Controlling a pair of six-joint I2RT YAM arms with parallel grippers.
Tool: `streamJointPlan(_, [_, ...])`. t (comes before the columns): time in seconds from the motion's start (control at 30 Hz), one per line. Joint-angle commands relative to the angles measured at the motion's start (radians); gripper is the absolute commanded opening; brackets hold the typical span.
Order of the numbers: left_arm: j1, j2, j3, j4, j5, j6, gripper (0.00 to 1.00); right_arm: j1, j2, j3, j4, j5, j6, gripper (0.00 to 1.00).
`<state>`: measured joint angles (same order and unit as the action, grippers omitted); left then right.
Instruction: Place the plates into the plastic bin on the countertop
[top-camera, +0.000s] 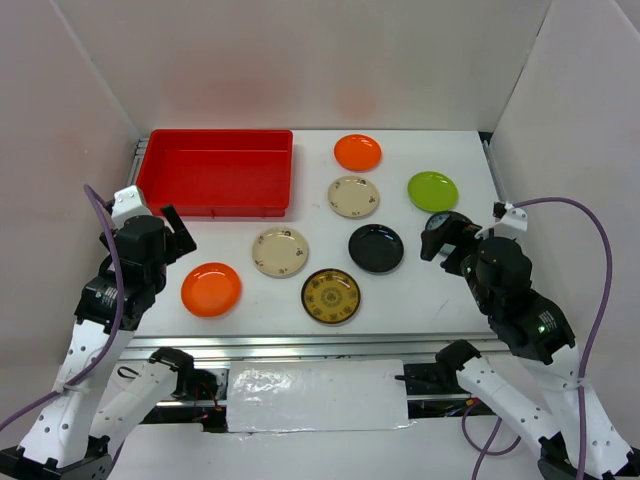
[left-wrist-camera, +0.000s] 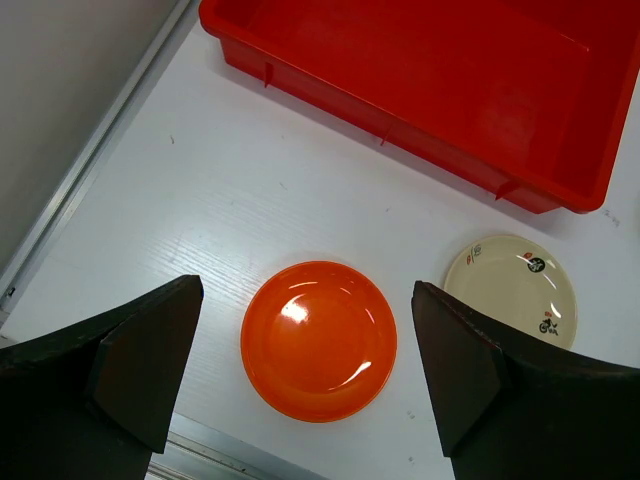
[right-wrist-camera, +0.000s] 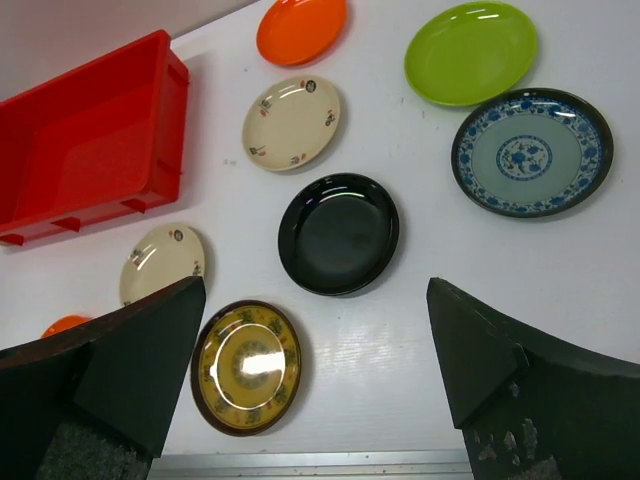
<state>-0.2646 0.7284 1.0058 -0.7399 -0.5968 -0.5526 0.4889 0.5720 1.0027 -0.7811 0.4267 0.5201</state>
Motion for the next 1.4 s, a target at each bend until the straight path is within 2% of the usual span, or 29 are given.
streamJointPlan(0.0, [0.005, -0.011, 0.011, 0.028, 0.002, 0.011, 0.99, 0.010, -0.015, 0.030, -0.010, 0.038, 0.015, 1.00])
streamJointPlan(0.23, [0.005, -0.009, 0.013, 0.028, 0.006, 0.011, 0.99, 0.008, -0.037, 0.005, 0.011, 0.021, 0.020, 1.00])
streamJointPlan(0.4, [0.005, -0.003, 0.011, 0.025, 0.009, 0.014, 0.99, -0.012, 0.038, -0.131, 0.101, -0.156, 0.063, 1.00])
streamJointPlan(0.47, [0.005, -0.003, 0.014, 0.025, 0.017, 0.017, 0.99, -0.026, 0.104, -0.240, 0.184, -0.216, 0.115, 1.00])
streamJointPlan(0.57, [0.005, -0.023, 0.007, 0.039, 0.049, 0.034, 0.99, -0.033, 0.164, -0.373, 0.391, -0.360, 0.194, 1.00])
streamJointPlan(0.6, [0.005, -0.030, 0.002, 0.046, 0.057, 0.039, 0.99, -0.036, 0.179, -0.468, 0.513, -0.418, 0.228, 1.00])
streamJointPlan(0.67, [0.005, -0.053, -0.013, 0.068, 0.083, 0.057, 0.99, -0.039, 0.236, -0.577, 0.624, -0.479, 0.256, 0.98])
streamJointPlan(0.7, [0.005, -0.058, -0.018, 0.073, 0.092, 0.062, 0.99, -0.035, 0.258, -0.601, 0.716, -0.508, 0.276, 0.97])
streamJointPlan(0.97, [0.005, 0.008, 0.001, 0.047, 0.092, 0.056, 0.99, 0.076, 0.511, -0.680, 0.928, -0.559, 0.362, 0.88])
streamJointPlan(1.07, [0.005, 0.013, -0.001, 0.048, 0.100, 0.057, 0.99, 0.100, 0.606, -0.697, 0.997, -0.580, 0.399, 0.78])
streamJointPlan(1.17, [0.005, 0.006, -0.006, 0.057, 0.103, 0.059, 0.99, 0.112, 0.657, -0.702, 1.036, -0.586, 0.425, 0.62])
streamJointPlan(1.2, [0.005, 0.006, -0.006, 0.057, 0.106, 0.060, 0.99, 0.114, 0.673, -0.702, 1.040, -0.585, 0.426, 0.52])
streamJointPlan(1.27, [0.005, 0.009, -0.004, 0.057, 0.111, 0.059, 0.99, 0.125, 0.681, -0.699, 1.042, -0.577, 0.432, 0.39])
streamJointPlan(1.37, [0.004, 0.025, 0.001, 0.054, 0.126, 0.056, 0.99, 0.138, 0.671, -0.691, 1.022, -0.554, 0.448, 0.05])
